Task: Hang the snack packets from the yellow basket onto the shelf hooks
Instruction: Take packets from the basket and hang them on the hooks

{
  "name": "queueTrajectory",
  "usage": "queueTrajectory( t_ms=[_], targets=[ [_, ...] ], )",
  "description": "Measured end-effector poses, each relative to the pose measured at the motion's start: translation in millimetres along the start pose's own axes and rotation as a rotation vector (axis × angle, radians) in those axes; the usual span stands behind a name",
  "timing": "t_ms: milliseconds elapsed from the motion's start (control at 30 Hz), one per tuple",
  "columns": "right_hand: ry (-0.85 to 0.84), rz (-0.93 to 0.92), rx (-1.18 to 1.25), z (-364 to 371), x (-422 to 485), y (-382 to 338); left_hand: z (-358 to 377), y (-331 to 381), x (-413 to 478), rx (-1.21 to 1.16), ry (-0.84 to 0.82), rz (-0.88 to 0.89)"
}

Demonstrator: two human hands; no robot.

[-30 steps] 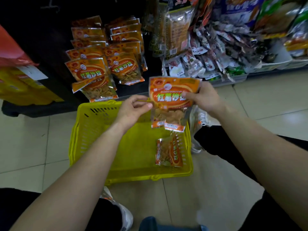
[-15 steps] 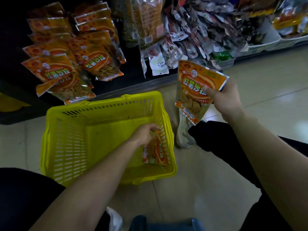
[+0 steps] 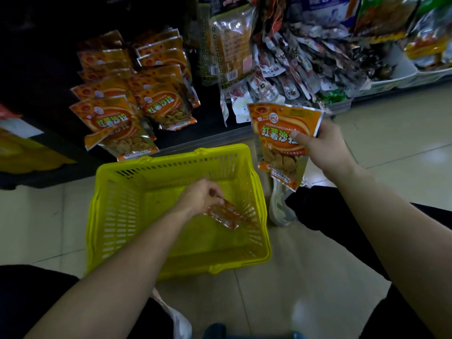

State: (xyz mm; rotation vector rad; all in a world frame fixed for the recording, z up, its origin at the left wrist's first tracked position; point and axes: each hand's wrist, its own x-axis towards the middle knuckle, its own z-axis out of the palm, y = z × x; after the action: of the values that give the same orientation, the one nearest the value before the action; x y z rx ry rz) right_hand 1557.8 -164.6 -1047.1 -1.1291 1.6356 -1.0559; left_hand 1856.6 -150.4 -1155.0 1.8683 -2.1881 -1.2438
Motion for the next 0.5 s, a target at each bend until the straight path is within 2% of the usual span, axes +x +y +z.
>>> queueTrajectory(
  t_ms=[167, 267, 500],
  targets=[
    [-0.067, -0.086, 0.011, 15.3, -12.6, -47.6, -71.8, 9.6, -55.1, -0.099, 0.159, 0.030],
    [-0.107, -0.153, -0.011, 25.1, -20.2, -81.9, -111.0, 14.3, -94.3, -0.223, 0.292, 0.119],
    [-0.269, -0.301, -0.026, 56.6, -41.0, -168.9, -189.1, 33.0, -176.2, -0.693, 0.615, 0.163]
  ],
)
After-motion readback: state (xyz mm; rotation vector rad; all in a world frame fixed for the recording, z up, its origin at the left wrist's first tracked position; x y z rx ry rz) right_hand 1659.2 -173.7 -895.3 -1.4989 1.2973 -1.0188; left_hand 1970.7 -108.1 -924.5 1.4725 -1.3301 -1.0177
